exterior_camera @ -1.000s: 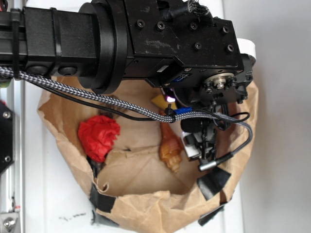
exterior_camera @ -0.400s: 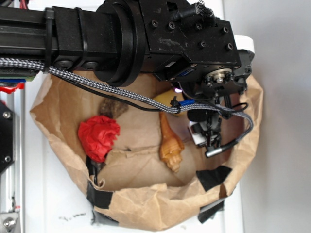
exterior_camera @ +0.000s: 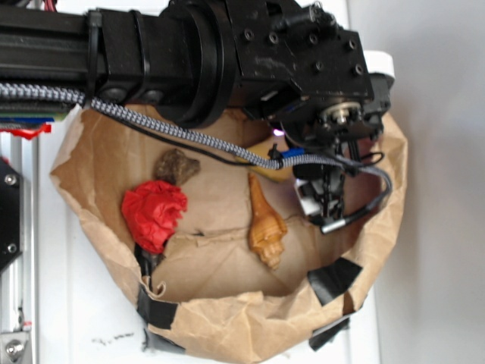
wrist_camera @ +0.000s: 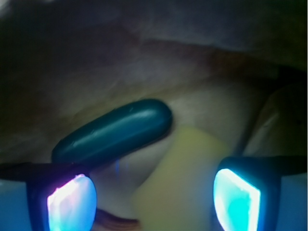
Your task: Grab the green sponge.
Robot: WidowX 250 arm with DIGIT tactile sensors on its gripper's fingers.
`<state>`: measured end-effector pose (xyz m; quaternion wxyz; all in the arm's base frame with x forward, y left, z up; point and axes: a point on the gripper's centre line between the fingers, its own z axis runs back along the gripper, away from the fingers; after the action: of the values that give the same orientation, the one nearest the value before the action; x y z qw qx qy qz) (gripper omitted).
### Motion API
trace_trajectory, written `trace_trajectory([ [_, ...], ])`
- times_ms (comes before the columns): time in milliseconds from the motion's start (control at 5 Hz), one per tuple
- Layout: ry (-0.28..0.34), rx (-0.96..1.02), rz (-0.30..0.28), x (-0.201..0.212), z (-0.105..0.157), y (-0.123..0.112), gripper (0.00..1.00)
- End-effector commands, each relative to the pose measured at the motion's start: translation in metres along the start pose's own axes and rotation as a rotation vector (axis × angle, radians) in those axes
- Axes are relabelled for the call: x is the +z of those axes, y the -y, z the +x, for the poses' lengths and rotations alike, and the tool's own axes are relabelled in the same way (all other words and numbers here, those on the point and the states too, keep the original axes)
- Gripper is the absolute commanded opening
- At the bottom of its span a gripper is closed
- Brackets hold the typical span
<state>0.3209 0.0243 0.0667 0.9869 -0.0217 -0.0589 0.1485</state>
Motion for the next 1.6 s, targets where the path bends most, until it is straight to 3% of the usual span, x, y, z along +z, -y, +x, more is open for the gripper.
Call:
trace_trajectory([
  [0,0.033,0.008,0.026,0.002,0.002,-0.012,1.0],
  [800,0.005,0.038,0.073,-0.03,-0.009,0.003,1.0],
  [1000,0.003,0.064,0.068,-0.029,-0.007,0.001,0.0],
  [1400,0.02,0.063,0.06,-0.021,-0.004,-0.002,0.0],
])
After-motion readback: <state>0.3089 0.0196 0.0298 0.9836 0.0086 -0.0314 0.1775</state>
